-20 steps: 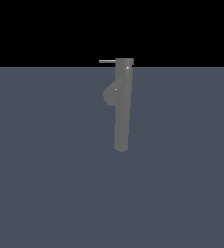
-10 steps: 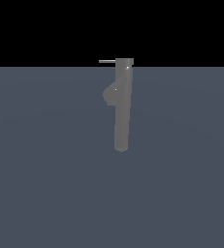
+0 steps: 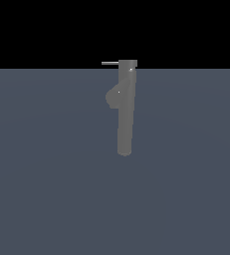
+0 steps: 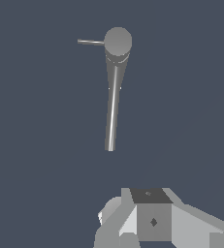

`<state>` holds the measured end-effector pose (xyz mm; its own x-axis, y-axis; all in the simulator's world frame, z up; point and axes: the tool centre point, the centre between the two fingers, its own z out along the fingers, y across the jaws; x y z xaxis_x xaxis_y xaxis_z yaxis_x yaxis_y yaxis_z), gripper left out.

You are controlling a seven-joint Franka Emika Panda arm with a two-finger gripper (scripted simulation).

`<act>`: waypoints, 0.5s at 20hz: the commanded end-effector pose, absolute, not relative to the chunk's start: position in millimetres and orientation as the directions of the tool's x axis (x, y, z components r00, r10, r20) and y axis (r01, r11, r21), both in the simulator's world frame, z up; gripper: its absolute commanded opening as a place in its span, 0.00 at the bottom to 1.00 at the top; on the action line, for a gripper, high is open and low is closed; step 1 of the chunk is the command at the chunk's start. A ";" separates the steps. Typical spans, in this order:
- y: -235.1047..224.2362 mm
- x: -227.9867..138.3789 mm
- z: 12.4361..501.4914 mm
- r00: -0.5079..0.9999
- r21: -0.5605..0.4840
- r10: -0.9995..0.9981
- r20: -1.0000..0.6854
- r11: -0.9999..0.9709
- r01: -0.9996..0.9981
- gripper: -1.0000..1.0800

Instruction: Turn on the faucet by rotating a designated handle.

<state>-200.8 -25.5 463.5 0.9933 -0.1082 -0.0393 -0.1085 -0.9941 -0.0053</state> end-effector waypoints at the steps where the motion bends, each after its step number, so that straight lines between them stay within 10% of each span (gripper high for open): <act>1: -24.4 -182.0 457.4 0.993 -0.002 -0.114 -0.036 -0.993 -0.114 0.00; 10: -17.6 -105.5 422.4 0.990 0.007 -0.137 -0.024 -0.991 -0.136 0.00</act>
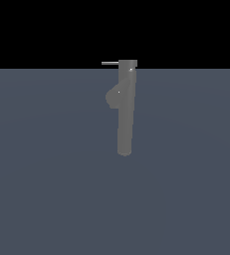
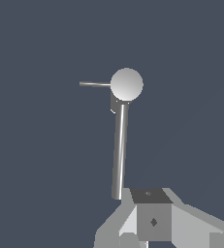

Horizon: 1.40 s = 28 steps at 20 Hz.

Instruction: Turn on the faucet by rotating a designated handle.

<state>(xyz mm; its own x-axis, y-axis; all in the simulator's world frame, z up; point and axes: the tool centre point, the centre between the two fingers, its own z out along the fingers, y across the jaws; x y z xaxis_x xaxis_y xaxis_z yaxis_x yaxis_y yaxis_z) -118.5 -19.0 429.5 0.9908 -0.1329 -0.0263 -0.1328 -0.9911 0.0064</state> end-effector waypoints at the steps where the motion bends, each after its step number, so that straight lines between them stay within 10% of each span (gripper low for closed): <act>1: -16.7 -97.2 417.4 0.990 0.008 -0.139 -0.022 -0.990 -0.139 0.00; 28: 5.9 29.6 300.8 0.984 0.000 -0.176 0.000 -0.984 -0.176 0.00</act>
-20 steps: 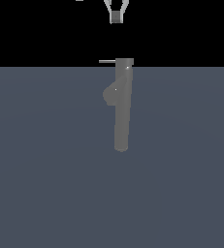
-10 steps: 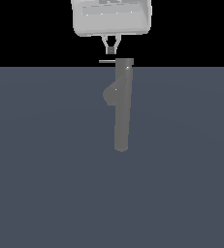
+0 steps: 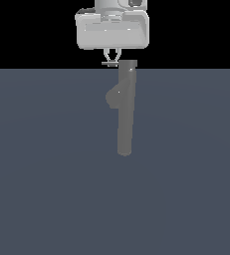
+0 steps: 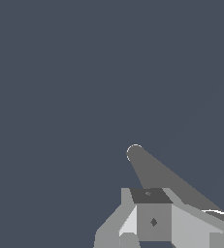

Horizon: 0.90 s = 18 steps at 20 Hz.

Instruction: Turn on the faucet by rotating a designated handle.

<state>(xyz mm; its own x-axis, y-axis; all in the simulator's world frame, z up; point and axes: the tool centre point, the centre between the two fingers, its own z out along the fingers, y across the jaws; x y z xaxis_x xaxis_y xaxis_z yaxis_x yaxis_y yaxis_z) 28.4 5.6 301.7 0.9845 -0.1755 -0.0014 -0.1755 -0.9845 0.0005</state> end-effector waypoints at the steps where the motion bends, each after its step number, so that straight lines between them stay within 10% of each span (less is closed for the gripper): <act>1: 5.9 29.6 300.8 0.984 0.000 -0.176 0.000 -0.984 -0.176 0.00; 18: 25.0 -10.5 300.8 0.984 0.000 -0.176 0.000 -0.984 -0.176 0.00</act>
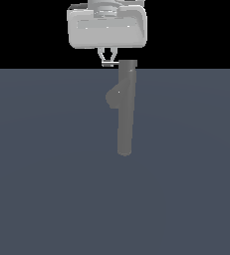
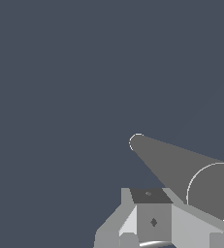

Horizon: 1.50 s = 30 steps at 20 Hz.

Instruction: Turn on the faucet by rotating a designated handle.

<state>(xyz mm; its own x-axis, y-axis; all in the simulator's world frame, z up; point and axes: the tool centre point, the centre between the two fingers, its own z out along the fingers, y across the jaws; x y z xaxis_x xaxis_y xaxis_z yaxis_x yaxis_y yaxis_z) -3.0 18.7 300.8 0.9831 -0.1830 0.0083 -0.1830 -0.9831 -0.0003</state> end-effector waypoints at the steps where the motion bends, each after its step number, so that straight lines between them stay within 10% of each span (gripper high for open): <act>1: 18.7 -3.1 300.9 0.983 0.000 -0.183 0.008 -0.983 -0.183 0.00; 30: -32.5 -79.3 300.8 0.984 0.000 -0.177 0.001 -0.984 -0.177 0.00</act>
